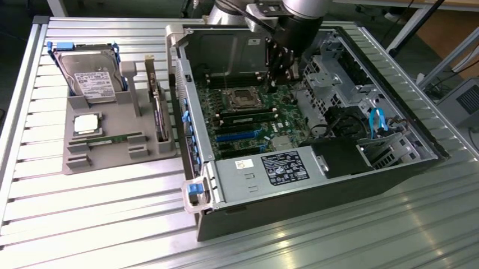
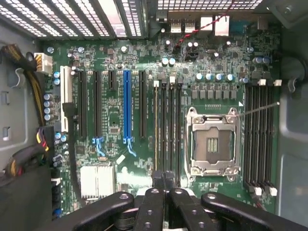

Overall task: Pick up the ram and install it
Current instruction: 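Press down the ram until it locks into place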

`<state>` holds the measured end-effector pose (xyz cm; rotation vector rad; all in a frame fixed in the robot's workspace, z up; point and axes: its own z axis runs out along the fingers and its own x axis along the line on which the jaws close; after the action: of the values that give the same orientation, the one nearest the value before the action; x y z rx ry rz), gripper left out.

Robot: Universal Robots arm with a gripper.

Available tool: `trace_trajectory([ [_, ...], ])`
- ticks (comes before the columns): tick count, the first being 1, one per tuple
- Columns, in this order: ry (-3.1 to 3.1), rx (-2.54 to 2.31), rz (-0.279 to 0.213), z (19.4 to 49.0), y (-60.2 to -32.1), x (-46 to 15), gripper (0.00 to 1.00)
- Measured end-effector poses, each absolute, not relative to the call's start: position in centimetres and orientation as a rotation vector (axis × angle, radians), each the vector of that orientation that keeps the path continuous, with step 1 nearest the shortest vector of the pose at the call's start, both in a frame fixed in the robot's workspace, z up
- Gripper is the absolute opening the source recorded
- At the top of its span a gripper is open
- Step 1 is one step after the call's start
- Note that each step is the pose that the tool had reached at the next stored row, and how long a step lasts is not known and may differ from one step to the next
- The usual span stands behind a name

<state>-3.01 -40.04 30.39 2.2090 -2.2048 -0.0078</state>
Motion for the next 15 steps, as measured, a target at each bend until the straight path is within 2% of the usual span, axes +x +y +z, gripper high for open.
trace_trajectory([
  [15,-2.205,2.209,-0.009,36.3,-40.0,-2.1,0.1],
])
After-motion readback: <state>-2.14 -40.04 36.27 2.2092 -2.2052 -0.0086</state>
